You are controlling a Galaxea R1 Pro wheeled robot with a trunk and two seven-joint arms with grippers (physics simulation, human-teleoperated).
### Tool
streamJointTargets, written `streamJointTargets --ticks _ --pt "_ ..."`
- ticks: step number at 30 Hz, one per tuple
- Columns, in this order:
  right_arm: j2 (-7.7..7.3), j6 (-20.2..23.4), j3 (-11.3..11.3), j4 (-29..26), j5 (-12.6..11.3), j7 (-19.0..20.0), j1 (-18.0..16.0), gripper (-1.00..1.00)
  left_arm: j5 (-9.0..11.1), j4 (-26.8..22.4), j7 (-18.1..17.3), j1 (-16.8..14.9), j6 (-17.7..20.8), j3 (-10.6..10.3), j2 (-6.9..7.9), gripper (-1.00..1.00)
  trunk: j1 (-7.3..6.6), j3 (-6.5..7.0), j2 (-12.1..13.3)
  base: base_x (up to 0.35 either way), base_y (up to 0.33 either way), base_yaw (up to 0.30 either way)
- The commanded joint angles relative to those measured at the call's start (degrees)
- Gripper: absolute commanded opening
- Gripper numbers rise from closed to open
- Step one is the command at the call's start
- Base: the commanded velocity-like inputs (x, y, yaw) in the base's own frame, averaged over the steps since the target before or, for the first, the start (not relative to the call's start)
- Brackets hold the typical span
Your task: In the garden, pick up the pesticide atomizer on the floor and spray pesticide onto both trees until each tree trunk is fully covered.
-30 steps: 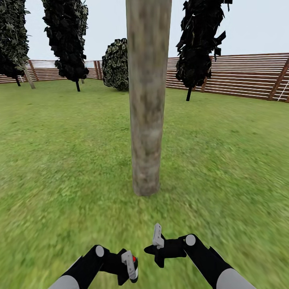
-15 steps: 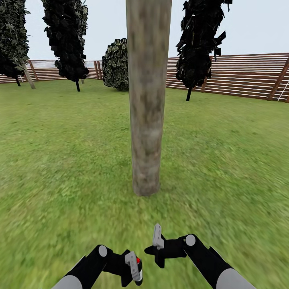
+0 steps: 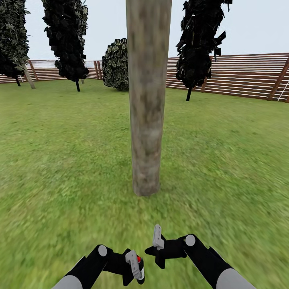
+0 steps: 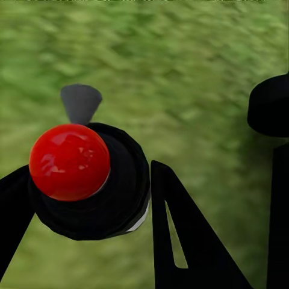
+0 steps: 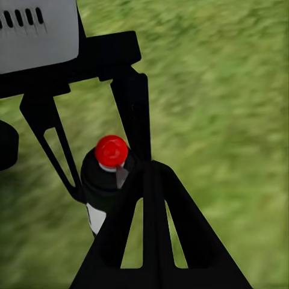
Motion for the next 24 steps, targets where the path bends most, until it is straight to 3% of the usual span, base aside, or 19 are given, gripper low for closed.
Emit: streamJointTargets --ticks 1,9,21,24 --pt "0.00 0.0 0.0 0.0 0.0 0.0 0.0 -1.00 0.0 0.0 0.0 0.0 0.0 0.0 -0.02 -1.00 0.00 0.00 0.0 0.000 0.000 0.000" --pt "0.00 0.0 0.0 0.0 0.0 0.0 0.0 -1.00 0.1 0.0 0.0 0.0 0.0 0.0 -0.93 -1.00 0.00 0.00 0.0 0.000 0.000 0.000" --pt "0.00 0.0 0.0 0.0 0.0 0.0 0.0 -1.00 0.4 -0.1 0.2 0.0 0.0 0.0 -1.00 -1.00 0.00 0.00 0.0 0.000 0.000 0.000" --pt "0.00 0.0 0.0 0.0 0.0 0.0 0.0 -1.00 1.4 -1.7 0.3 0.1 0.1 0.1 -0.87 -1.00 0.00 0.00 0.0 0.000 0.000 0.000"
